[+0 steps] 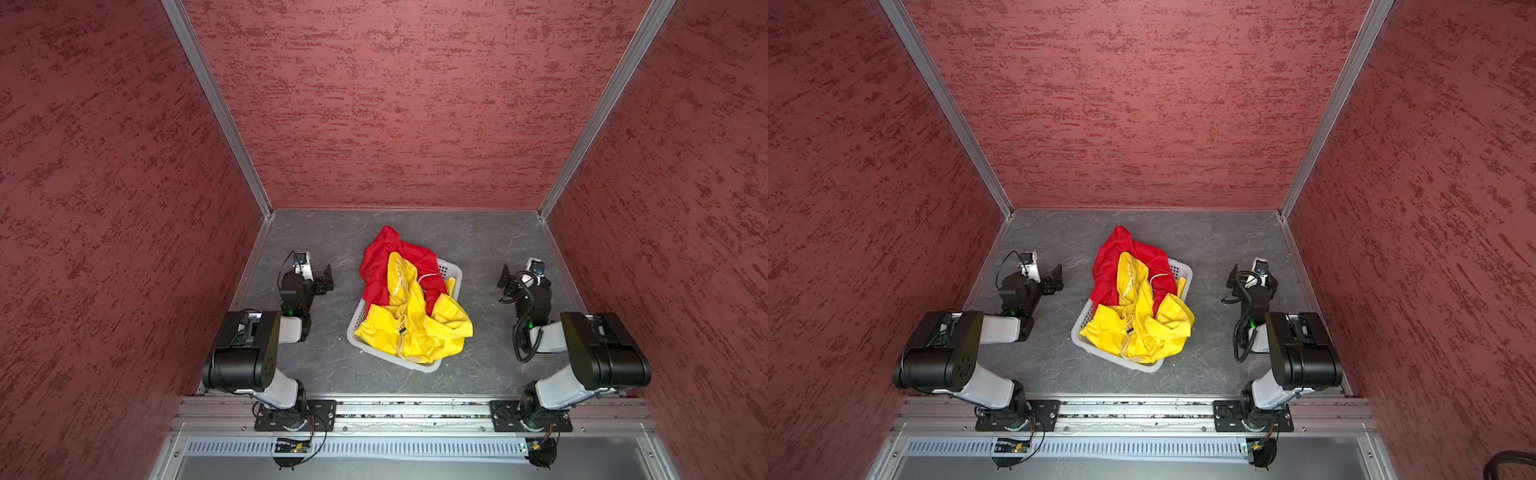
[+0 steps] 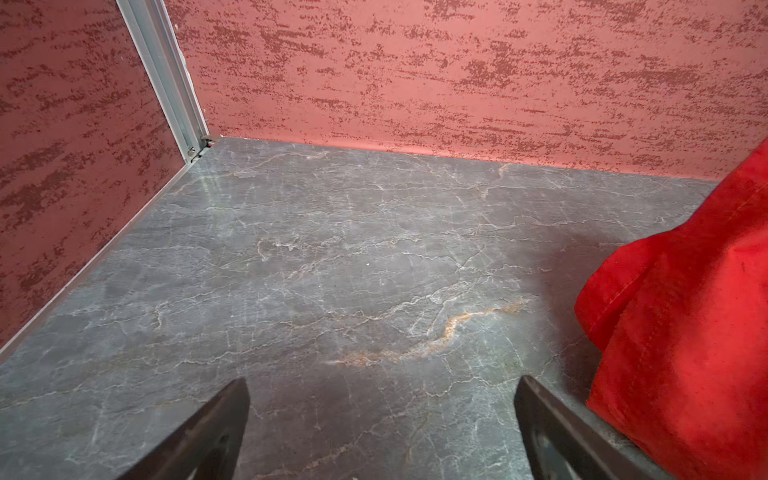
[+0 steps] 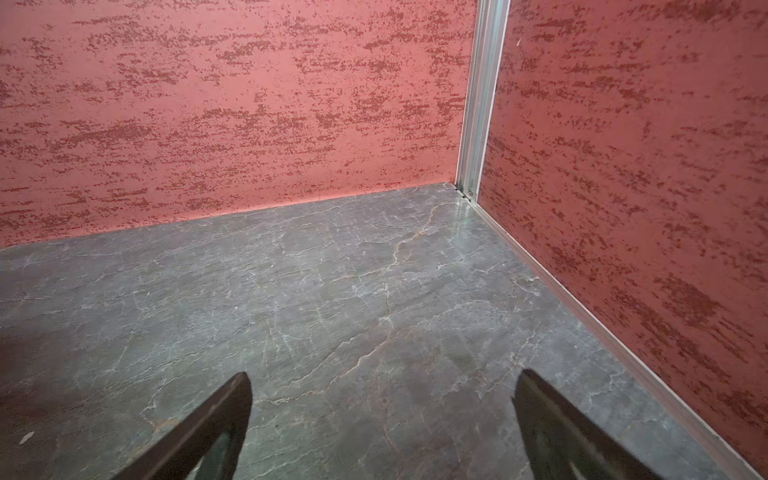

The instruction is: Fold and stack the shorts

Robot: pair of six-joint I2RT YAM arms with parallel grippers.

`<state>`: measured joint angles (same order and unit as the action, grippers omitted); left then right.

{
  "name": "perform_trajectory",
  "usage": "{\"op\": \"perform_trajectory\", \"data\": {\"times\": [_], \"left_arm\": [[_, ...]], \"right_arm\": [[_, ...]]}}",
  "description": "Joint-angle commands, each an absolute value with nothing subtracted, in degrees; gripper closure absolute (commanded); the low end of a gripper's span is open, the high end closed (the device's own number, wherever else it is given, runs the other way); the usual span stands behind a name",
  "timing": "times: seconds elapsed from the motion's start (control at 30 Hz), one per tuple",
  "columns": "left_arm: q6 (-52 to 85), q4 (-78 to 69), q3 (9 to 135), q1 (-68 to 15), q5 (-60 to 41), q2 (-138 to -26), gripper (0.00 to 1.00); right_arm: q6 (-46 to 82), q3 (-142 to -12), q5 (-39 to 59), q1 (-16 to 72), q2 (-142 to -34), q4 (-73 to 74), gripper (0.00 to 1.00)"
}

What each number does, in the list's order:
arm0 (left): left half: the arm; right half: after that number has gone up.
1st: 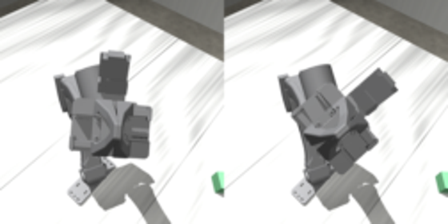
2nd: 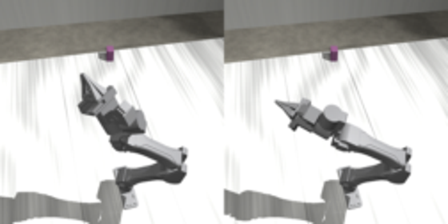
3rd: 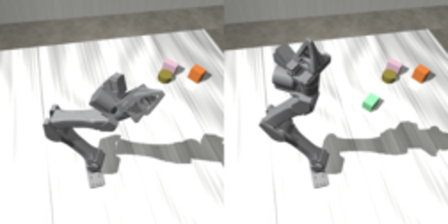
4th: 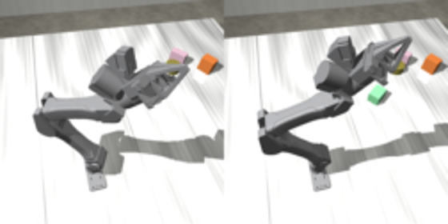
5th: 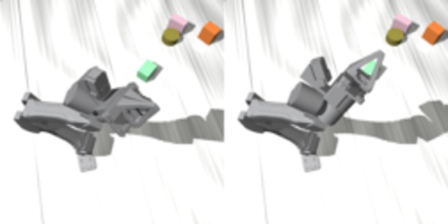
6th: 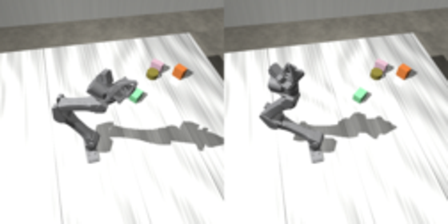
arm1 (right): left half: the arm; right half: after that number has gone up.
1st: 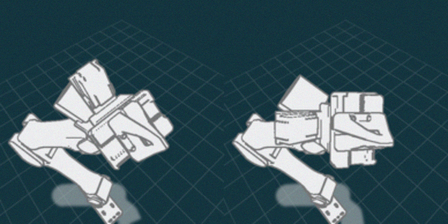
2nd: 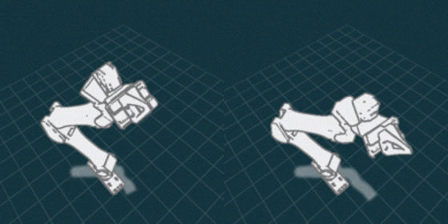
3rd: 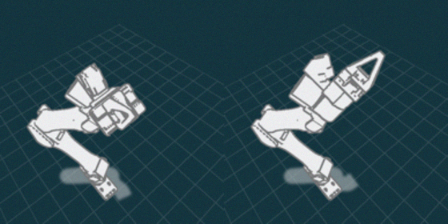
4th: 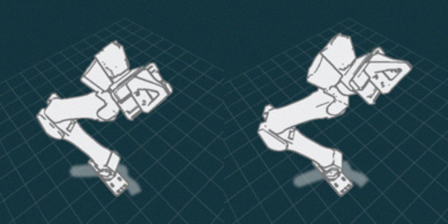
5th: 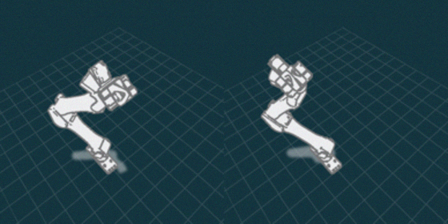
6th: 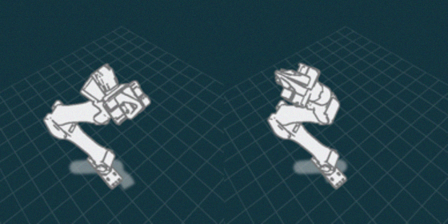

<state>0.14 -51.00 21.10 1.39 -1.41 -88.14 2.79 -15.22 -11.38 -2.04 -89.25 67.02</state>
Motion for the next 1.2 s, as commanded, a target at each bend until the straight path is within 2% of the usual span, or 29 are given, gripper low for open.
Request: {"op": "perform_trajectory", "data": {"times": [0.0,1.17], "left_arm": [[-0.27,-50.98,21.80,1.72,-1.85,-87.93,0.01],[-0.23,-50.80,21.88,1.93,-2.37,-87.99,0.00]], "right_arm": [[3.34,-14.98,-10.42,-2.20,-88.81,68.82,0.01],[3.50,-15.22,-10.90,-2.20,-88.84,68.27,0.01]]}}
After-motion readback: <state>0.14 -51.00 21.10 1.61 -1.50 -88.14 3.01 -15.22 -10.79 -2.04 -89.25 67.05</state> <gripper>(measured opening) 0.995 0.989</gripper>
